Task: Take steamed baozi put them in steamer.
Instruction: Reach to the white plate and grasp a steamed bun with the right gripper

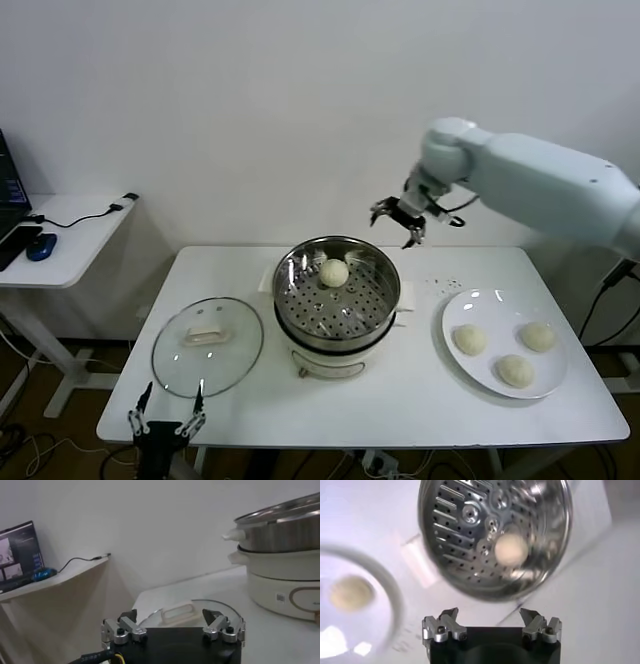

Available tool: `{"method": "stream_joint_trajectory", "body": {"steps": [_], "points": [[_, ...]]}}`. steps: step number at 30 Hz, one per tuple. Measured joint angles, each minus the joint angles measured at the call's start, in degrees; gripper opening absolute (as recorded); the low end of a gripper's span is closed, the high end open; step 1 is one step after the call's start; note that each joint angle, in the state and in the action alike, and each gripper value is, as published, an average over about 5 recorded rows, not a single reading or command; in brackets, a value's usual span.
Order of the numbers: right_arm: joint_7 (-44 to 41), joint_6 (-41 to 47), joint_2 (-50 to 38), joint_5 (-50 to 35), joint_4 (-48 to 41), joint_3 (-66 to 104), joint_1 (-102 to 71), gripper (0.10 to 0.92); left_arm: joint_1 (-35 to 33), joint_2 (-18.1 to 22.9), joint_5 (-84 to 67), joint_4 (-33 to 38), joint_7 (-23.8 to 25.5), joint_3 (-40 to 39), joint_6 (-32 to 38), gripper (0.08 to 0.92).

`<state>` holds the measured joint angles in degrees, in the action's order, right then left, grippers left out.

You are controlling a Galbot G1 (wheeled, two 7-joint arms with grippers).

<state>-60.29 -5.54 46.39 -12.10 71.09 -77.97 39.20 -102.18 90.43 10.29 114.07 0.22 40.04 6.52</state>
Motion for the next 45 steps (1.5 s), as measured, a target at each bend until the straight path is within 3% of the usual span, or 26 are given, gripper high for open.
{"method": "stream_joint_trajectory", "body": {"steps": [6, 14, 26, 40, 45], "points": [[-0.2, 7.9, -8.0, -6.6, 0.6, -1.8, -3.5, 0.823, -0.6, 0.0, -0.2, 0.5, 0.0, 0.0, 0.1, 0.823], [-0.4, 12.2, -12.1, -4.4, -1.6, 4.5, -15.4, 0.823, -1.0, -0.1, -0.1, 0.7, 0.0, 0.1, -0.1, 0.823], [-0.4, 13.6, -9.3, 2.1, -8.5, 15.9, -30.3, 0.823, -1.7, 0.0, -0.1, 0.6, -0.1, 0.8, -0.1, 0.823], [-0.5, 13.2, -4.7, 5.9, -15.3, 21.9, -36.1, 0.823, -1.7, 0.1, 0.2, -0.1, -0.1, 0.8, 0.0, 0.823], [-1.2, 13.1, -3.7, 6.3, -16.4, 22.4, -36.5, 0.743, -1.7, 0.2, 0.2, -0.1, -0.1, 0.8, 0.0, 0.823]]}}
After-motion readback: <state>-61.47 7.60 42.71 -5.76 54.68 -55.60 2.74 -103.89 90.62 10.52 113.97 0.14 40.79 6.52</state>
